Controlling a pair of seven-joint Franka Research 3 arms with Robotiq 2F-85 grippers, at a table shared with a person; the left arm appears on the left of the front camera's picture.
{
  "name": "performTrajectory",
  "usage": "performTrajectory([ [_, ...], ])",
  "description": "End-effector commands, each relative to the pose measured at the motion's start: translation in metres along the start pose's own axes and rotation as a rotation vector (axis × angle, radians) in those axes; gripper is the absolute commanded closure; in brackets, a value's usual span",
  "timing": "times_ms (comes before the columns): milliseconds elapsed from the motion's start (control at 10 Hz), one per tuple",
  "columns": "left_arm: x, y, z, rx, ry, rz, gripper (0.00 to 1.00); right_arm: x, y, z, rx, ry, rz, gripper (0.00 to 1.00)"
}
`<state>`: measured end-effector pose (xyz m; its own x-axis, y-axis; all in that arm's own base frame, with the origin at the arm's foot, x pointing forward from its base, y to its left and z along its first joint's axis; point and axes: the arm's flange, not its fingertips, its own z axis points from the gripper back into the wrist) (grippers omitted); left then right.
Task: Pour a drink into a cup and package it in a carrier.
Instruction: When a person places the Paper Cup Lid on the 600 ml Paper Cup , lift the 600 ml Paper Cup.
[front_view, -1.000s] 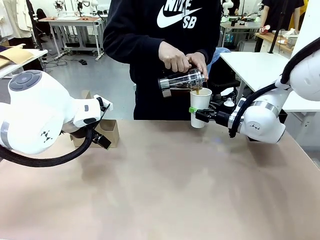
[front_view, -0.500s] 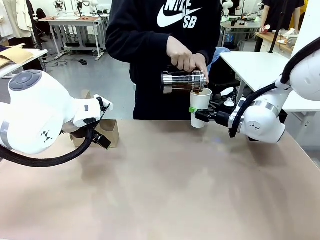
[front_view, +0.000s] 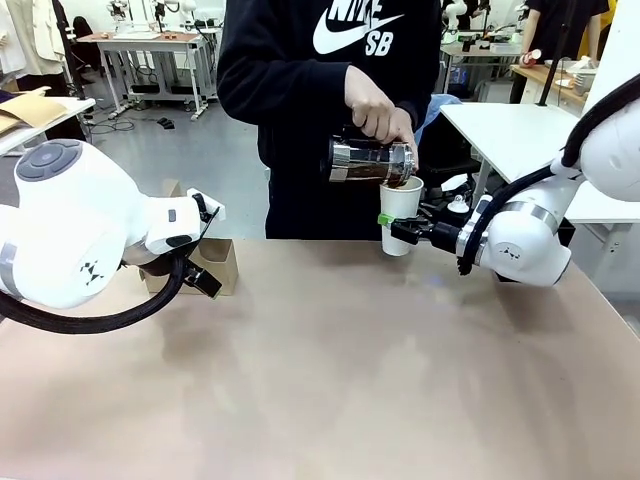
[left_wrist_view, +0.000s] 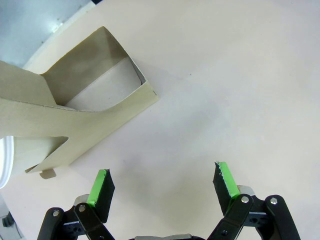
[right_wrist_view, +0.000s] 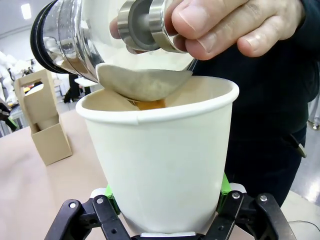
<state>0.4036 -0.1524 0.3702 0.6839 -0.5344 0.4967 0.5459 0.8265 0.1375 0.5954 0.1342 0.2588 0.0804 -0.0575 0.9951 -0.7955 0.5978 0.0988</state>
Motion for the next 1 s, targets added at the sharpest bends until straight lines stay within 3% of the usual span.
performTrajectory([
  [0, -0.0001, 0.0005, 0.0003, -0.002, -0.001, 0.002, 0.0, 0.0026, 0.002, -0.0016, -0.004, 0.004, 0.001, 0.19],
  [900, -0.0001, 0.0005, 0.0003, -0.002, -0.001, 0.002, 0.0, 0.0026, 0.002, -0.0016, -0.004, 0.004, 0.001, 0.19],
])
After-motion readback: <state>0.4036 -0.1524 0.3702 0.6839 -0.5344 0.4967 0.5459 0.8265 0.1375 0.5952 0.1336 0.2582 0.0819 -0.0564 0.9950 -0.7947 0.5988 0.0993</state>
